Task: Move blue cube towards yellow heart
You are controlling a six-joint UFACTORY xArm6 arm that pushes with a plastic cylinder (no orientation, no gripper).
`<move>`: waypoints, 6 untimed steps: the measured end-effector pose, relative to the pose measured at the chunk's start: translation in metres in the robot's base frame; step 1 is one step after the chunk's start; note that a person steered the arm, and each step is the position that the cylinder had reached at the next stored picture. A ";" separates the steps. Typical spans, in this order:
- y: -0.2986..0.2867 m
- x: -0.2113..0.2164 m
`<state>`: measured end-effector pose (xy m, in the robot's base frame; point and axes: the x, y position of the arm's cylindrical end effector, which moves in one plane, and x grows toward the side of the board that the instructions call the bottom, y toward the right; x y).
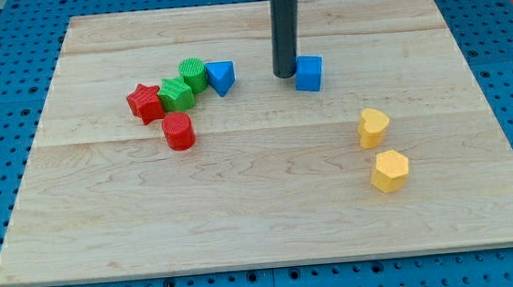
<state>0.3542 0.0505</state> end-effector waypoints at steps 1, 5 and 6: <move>-0.032 -0.001; 0.030 0.020; 0.031 0.022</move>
